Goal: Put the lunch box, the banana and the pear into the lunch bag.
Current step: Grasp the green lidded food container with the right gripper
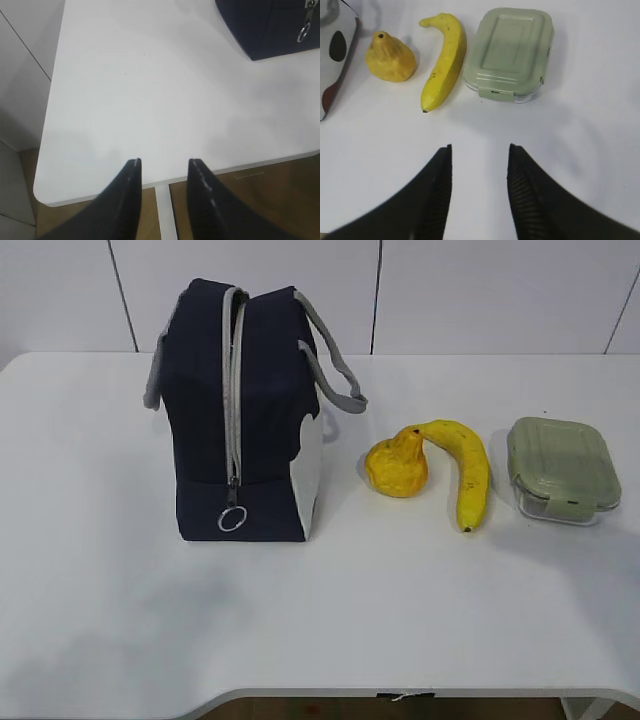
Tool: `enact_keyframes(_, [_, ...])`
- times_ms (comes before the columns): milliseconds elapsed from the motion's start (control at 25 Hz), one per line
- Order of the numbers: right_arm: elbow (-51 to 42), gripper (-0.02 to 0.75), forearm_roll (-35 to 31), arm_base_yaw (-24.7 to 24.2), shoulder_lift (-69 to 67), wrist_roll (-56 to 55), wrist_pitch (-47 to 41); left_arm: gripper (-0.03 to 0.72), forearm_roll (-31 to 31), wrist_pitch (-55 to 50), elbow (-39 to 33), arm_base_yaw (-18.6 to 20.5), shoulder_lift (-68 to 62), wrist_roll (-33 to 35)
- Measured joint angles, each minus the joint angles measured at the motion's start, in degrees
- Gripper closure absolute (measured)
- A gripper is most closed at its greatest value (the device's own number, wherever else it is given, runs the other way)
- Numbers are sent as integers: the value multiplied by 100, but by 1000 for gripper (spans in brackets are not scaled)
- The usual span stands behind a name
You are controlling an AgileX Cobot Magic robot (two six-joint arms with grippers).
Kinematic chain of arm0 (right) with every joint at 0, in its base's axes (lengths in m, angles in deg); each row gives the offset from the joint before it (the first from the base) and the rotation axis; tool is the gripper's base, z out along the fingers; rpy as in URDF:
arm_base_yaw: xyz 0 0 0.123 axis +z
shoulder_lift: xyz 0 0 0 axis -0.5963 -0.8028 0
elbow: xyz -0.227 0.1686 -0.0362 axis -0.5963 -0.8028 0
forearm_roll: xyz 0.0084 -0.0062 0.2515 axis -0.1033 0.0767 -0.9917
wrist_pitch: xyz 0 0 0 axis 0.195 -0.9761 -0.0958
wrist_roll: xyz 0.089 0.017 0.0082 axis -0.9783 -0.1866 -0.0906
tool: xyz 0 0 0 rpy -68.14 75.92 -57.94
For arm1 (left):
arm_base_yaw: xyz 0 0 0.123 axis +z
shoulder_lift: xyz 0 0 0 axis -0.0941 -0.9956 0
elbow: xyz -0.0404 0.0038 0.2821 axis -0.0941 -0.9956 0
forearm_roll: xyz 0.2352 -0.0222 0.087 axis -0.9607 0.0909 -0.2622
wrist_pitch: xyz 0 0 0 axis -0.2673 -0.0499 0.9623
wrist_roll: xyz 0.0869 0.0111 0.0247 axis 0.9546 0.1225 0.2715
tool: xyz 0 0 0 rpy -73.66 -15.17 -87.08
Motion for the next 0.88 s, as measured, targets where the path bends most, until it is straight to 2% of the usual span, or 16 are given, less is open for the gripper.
enact_keyframes(280, [208, 422, 238, 0, -907, -200, 256, 452, 0, 0, 0, 0, 0, 0])
enact_keyframes(720, [989, 421, 1760, -27, -2012, -1699, 97, 452, 0, 0, 0, 0, 0, 0])
enact_keyframes(880, [989, 421, 1989, -191, -2112, -2001, 33, 452, 0, 0, 0, 0, 0, 0])
